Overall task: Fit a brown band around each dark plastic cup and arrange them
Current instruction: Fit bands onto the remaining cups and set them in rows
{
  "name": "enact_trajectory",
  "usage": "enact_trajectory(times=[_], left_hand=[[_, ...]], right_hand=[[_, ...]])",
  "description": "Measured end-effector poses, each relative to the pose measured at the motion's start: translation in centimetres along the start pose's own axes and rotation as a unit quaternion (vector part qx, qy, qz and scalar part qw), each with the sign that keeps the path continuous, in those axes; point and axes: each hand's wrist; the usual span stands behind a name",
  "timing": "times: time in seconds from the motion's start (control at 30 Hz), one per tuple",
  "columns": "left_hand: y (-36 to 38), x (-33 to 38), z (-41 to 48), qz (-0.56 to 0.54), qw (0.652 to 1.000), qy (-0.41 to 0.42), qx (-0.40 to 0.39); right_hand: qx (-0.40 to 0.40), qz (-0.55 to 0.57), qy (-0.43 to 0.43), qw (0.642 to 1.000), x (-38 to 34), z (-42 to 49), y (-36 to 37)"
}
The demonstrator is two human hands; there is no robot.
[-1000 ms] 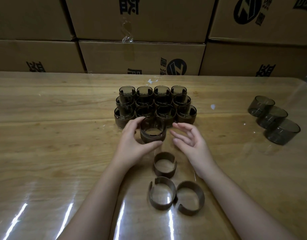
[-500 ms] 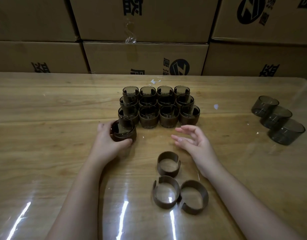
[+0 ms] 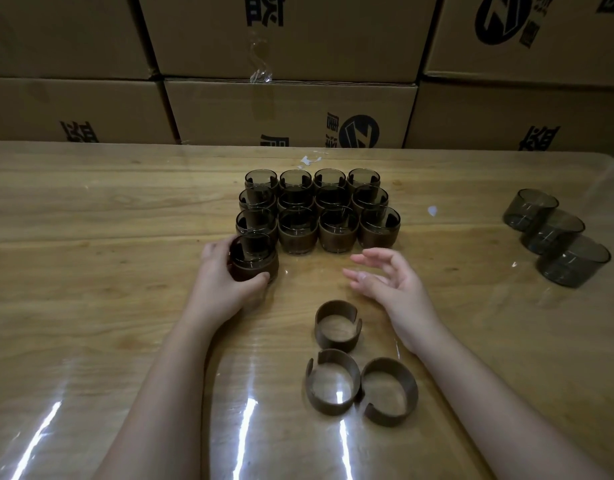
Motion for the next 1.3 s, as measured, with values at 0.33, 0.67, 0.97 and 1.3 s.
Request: enact_trajectory(times=[0.33, 0.67, 0.97, 1.3], left_hand=[[0.1, -0.3, 0.0, 0.000, 1.000, 0.011, 0.009], [0.2, 0.1, 0.0, 0.013, 0.999, 0.009, 0.028], [0.4, 0.3, -0.1, 0.023, 0.999, 0.003, 0.029], [-0.7, 1.2, -0.2, -0.174, 0.970, -0.013, 0.172]], right_hand=[[-0.005, 0.008, 0.001, 1.000, 0.2, 0.1, -0.1], [-0.009, -0.010, 0.012, 1.000, 0.0, 0.0, -0.2], [-0.024, -0.259, -0.042, 0.965, 0.2, -0.8, 0.3], [-0.029, -0.242, -0.044, 0.969, 0.2, -0.7, 0.2]])
Point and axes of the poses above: each hand's wrist, its own z-axis towards the middle knuckle, its own y-axis out of the palm, x = y × z, and after that the axes turned 13 degrees about y, right-handed
